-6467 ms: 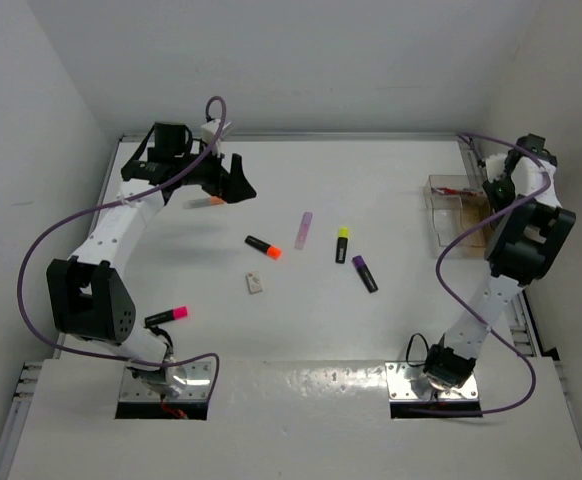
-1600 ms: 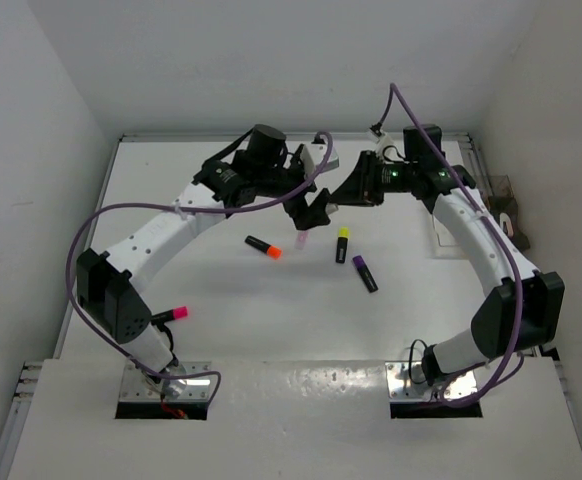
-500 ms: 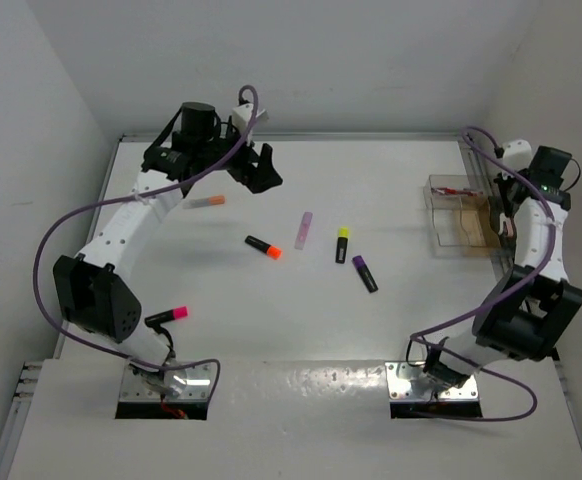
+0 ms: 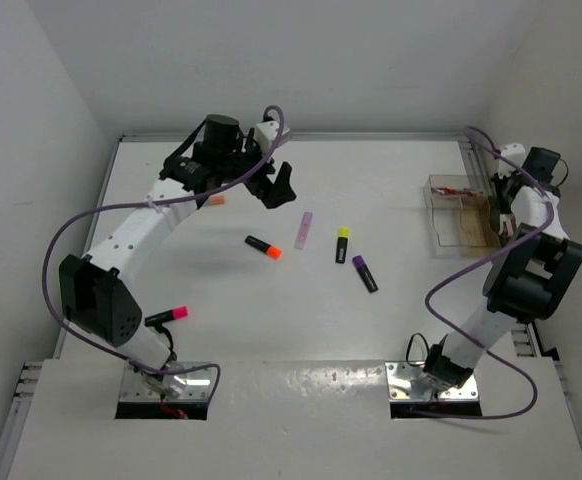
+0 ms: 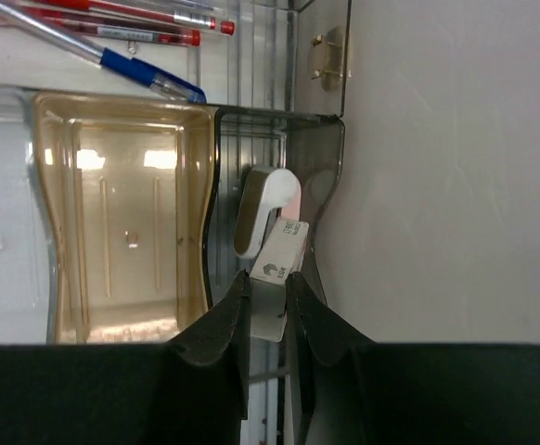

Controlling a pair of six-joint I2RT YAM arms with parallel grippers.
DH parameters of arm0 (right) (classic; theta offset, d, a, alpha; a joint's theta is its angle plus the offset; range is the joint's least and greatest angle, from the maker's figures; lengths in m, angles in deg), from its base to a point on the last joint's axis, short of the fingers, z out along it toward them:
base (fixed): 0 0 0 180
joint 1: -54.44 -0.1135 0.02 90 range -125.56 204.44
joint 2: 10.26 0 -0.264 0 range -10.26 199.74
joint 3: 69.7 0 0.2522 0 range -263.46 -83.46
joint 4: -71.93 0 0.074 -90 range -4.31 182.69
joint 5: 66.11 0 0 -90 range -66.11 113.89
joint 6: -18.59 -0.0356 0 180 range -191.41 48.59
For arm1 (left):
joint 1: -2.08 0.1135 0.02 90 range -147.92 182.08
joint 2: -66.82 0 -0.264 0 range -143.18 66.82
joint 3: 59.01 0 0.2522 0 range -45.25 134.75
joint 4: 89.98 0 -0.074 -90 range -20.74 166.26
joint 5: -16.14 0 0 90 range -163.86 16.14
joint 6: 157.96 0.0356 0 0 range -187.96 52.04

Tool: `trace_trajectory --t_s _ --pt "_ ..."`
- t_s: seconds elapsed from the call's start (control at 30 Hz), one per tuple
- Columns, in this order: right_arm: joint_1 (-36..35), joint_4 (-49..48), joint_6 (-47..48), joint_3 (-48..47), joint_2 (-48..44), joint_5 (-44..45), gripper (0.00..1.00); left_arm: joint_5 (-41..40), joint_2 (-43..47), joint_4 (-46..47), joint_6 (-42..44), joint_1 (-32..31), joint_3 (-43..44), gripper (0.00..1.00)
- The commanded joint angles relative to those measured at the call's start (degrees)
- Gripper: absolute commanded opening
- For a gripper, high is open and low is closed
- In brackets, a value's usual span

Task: Sort the stationery into containers
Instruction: Place the stationery into the container

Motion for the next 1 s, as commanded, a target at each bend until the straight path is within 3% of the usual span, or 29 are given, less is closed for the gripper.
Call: trace_trajectory --t_s 0.0,0.23,0.3,0.33,0.53,0.73,0.87,0.97 --pt "0.41 -3.91 -3.08 -5.37 2.16 0.03 0.00 -0.31 3.10 3.65 -1.22 0.08 -1.76 1.00" --pt "-0.21 -1.28 -8.54 -9.96 7.17 -0.32 0.00 -1.80 1.77 1.45 0.35 -0.10 -0.62 1.00" --pt "-0.56 -0.93 -8.45 -10.39 7.61 -0.15 0.10 -2.41 2.12 1.18 1.41 -0.18 -0.71 1.00" --pt "-0.82 0.21 -8.54 -10.66 8.14 0.03 0.23 -2.94 2.04 1.18 1.41 -0.19 -0.71 1.00" --pt "-0.91 4.78 -10.56 -13.03 6.92 -1.11 0.48 -7.70 0.81 -0.83 1.32 0.25 0.70 1.00" --pt "-2.40 12.25 -15.12 -13.04 -2.90 -8.64 0.48 -5.50 2.65 0.12 3.44 1.66 -3.85 1.00" --pt "-6.35 19.10 -17.23 -9.97 -10.92 -15.34 0.48 -8.65 0.90 -3.27 3.70 1.57 -4.40 0.99" --pt "-10.66 23.68 -18.99 -6.64 -15.67 -18.59 0.47 -12.08 -1.65 -5.67 3.70 0.69 -4.48 0.84"
